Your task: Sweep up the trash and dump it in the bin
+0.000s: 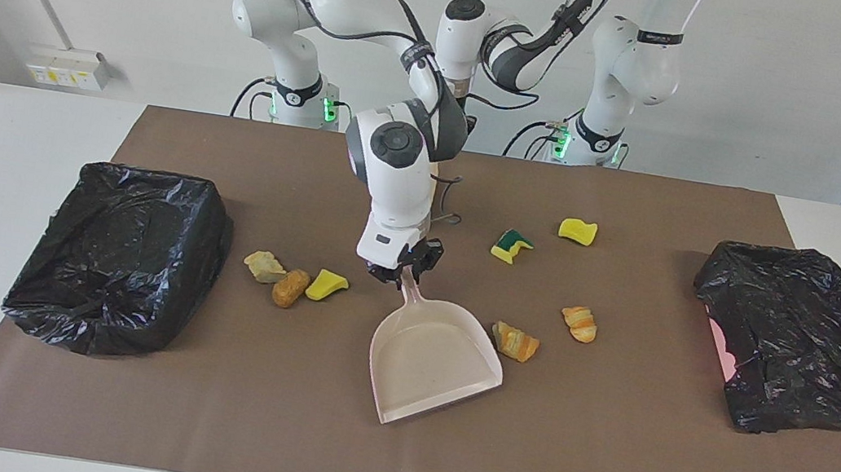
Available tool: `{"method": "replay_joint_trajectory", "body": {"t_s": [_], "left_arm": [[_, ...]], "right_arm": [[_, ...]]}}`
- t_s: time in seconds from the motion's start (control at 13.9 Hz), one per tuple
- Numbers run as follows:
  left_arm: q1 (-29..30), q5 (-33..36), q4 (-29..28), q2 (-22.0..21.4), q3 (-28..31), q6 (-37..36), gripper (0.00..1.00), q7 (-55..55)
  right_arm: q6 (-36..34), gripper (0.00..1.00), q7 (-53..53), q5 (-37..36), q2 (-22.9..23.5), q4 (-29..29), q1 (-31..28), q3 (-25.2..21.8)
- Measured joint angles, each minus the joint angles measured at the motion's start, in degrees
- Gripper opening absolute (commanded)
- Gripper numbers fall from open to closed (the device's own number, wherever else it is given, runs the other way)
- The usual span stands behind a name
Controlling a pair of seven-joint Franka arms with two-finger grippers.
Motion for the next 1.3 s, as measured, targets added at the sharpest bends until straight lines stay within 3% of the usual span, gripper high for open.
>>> {"method": "replay_joint_trajectory", "body": {"t_s": [0.43,0.58,0.79,1.01,1.3], "left_arm": [[0.0,0.0,1.7,0.4,0.4,-2.1,0.00,0.0],[0.1,0.0,2.1,0.3,0.6,-4.4,0.00,0.0],[2.3,0.3,4.7,-1.0,1.4,-13.9,0.00,0.0],[9.2,3.6,7.4,-3.3,1.8,-22.0,0.00,0.3],[20.2,6.3,11.3,-3.8,2.2,-23.0,0.00,7.0]], "right_arm": [[-8.0,0.00,-13.9,-0.1,-5.2,0.1,-4.5,-0.2],[-11.1,0.00,-22.7,-0.1,-6.9,0.1,-7.0,-0.2],[-15.3,0.00,-39.4,-0.1,-8.0,0.1,-11.2,-0.4],[-16.7,0.00,-52.1,-4.3,-8.3,-1.3,-12.7,-0.5],[-16.8,0.00,-57.3,-10.4,-11.6,-8.0,-12.0,-0.1]]}}
